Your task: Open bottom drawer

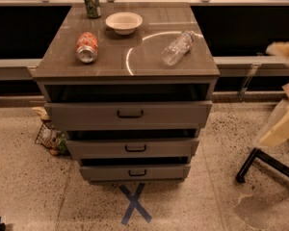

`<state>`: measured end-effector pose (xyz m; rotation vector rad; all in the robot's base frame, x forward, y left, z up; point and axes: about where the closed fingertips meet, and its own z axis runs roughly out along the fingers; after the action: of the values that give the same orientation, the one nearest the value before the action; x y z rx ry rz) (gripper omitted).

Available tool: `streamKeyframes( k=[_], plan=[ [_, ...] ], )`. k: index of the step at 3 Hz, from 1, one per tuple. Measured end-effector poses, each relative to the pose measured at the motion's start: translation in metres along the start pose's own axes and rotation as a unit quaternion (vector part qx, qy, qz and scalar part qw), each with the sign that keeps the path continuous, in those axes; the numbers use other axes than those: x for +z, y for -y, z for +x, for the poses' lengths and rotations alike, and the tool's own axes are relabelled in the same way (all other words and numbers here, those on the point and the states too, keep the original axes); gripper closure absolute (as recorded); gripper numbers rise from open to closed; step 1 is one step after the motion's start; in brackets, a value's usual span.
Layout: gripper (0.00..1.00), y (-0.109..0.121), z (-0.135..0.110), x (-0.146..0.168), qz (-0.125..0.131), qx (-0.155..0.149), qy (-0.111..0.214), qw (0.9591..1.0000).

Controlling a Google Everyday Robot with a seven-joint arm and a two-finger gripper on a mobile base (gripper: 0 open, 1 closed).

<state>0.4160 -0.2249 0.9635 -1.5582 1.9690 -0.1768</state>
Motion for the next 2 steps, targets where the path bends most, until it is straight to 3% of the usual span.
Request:
streamKeyframes(
  k=[1, 2],
  plan=[
    [0.00, -0.024, 0.026, 0.086, -0.035, 0.023, 0.070, 0.9967],
    [0.00, -0.044, 0.022, 0.162, -0.078, 0.024, 0.154, 0.9847]
  ],
)
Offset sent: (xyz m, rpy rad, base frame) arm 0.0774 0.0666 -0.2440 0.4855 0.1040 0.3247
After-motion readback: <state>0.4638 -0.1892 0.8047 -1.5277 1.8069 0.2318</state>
